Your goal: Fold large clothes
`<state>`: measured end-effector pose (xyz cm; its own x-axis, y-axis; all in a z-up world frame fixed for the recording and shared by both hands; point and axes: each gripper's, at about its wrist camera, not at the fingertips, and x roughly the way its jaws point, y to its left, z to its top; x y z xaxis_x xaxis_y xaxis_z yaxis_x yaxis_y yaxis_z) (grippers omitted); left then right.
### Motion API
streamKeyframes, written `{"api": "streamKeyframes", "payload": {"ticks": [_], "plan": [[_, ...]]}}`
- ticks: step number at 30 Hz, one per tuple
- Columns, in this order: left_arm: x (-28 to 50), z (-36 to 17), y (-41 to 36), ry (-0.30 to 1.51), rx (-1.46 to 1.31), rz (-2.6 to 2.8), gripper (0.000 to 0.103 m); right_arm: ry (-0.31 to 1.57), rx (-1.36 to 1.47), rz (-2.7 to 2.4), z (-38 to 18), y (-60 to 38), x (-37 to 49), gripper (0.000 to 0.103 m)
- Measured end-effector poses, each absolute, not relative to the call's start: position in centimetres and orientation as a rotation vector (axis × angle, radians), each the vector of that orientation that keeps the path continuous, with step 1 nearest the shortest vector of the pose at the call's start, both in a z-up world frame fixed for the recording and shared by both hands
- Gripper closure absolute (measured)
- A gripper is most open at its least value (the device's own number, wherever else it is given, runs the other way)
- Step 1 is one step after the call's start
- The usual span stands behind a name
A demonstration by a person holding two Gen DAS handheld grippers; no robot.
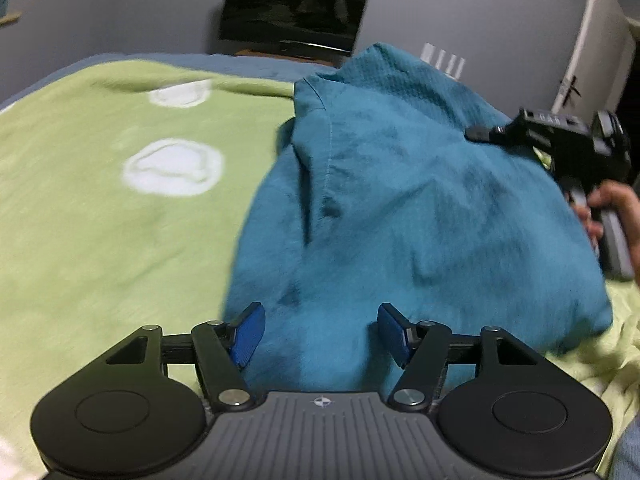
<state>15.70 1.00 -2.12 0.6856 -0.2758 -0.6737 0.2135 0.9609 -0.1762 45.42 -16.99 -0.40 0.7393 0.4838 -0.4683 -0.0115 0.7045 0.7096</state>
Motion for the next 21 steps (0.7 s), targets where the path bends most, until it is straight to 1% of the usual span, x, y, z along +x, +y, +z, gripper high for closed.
{"api": "streamKeyframes", "payload": {"ticks": [2,3,4,6,8,10,12,16,18,21], "plan": [[16.5,-2.4,-1.0,0.771,-0.071,-0.296,0.039,0.707,0.716,0.256,0.9,-19.6,46.6,0.046],[16.8,-2.5,-2.1,0.771,-0.053,-0.302,0.039,0.731,0.702,0.223,1.1,-20.7,47.4,0.041],[17.0,-2.7,-3.1,0.771,-0.031,-0.305,0.039,0.760,0.685,0.176,1.3,-21.7,48.1,0.031],[17.3,-2.8,-4.7,0.761,-0.006,-0.320,0.038,0.831,0.624,0.054,0.9,-22.5,49.2,0.021],[17.4,-3.0,-5.8,0.752,0.026,-0.322,0.038,0.815,0.557,0.018,0.6,-22.4,49.0,0.015],[17.6,-3.2,-6.1,0.748,0.052,-0.318,0.038,0.713,0.468,-0.005,1.2,-21.5,48.5,0.014],[17.6,-3.5,-5.9,0.747,0.050,-0.317,0.037,0.651,0.442,-0.045,1.2,-21.4,48.6,0.014],[17.5,-4.0,-5.0,0.754,0.023,-0.288,0.037,0.604,0.416,-0.178,1.4,-20.5,49.6,0.014],[17.3,-4.1,-4.8,0.761,0.031,-0.284,0.037,0.564,0.346,-0.217,2.0,-20.5,48.5,0.015],[17.0,-4.0,-4.6,0.761,0.026,-0.284,0.035,0.510,0.222,-0.131,3.6,-16.8,45.8,0.016]]}}
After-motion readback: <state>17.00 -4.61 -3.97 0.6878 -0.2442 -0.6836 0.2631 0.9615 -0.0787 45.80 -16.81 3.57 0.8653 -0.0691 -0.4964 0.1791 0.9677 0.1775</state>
